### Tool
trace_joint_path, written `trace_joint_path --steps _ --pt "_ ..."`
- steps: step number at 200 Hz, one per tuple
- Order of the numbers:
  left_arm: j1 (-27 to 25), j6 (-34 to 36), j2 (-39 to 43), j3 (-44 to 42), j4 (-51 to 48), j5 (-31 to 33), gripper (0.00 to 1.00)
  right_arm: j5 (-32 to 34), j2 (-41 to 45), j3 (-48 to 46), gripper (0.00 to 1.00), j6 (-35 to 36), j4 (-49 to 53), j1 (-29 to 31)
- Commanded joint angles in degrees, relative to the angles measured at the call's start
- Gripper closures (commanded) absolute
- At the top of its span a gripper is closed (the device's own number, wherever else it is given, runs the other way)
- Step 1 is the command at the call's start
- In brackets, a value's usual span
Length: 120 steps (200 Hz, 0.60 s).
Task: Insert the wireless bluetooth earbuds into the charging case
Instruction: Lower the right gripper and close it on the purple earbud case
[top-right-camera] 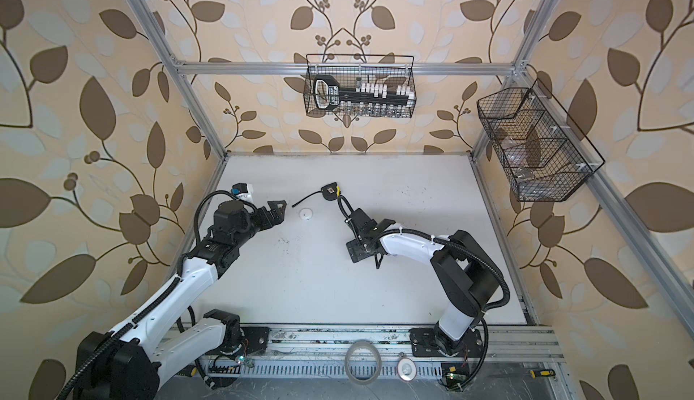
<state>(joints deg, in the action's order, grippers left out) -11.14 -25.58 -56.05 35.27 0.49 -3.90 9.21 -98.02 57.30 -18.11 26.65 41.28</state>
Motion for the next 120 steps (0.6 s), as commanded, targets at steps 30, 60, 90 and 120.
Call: trace_joint_path --steps 30,60,90,120 --pt "0.6 0.6 2.9 -0.8 0.5 -0.8 0.01 -2.1 -3.0 1.3 0.16 2.5 2.3 0.2" --pt "0.6 0.7 3.5 -1.0 0.5 -0.6 0.01 -1.9 -3.4 1.3 0.24 2.9 2.5 1.3" --pt "0.6 0.7 3.4 -0.9 0.5 -0.8 0.01 -0.2 -3.9 1.6 0.32 2.9 3.4 2.7" --pt "0.6 0.8 3.4 -0.8 0.5 -0.6 0.01 -0.3 -3.2 0.9 0.34 2.6 3.1 2.9"
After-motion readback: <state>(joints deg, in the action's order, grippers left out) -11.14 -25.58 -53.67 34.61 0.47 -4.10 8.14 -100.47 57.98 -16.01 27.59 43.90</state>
